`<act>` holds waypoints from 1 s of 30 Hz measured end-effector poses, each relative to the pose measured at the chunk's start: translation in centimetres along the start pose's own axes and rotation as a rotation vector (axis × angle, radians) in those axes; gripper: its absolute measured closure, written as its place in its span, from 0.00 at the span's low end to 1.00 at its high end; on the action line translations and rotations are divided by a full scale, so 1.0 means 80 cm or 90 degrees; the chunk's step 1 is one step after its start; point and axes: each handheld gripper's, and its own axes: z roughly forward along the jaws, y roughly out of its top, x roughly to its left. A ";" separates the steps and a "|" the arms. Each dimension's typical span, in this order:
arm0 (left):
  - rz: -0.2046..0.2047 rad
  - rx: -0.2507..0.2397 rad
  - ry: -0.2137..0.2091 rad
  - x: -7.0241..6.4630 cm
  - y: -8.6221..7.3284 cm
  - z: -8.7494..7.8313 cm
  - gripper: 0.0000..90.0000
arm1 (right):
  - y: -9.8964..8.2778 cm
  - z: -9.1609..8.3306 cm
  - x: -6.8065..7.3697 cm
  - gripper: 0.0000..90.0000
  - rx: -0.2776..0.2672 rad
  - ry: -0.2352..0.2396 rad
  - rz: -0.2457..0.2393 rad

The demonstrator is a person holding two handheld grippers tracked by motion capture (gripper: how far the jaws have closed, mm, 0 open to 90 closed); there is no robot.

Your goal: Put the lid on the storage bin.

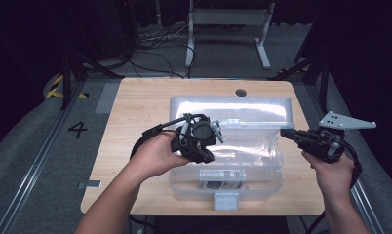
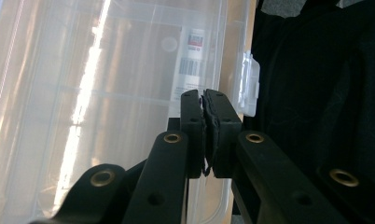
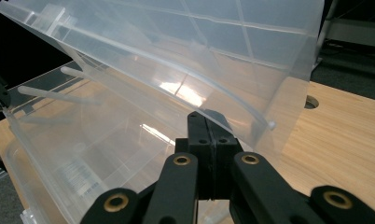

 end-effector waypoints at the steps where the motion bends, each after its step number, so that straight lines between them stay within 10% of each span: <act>1: -0.003 0.003 0.001 0.001 -0.003 -0.002 0.95 | 0.000 0.000 0.000 1.00 0.001 -0.002 0.000; 30: -0.101 -0.037 0.040 0.013 -0.082 -0.040 0.94 | -0.001 0.002 0.001 1.00 0.011 0.001 -0.003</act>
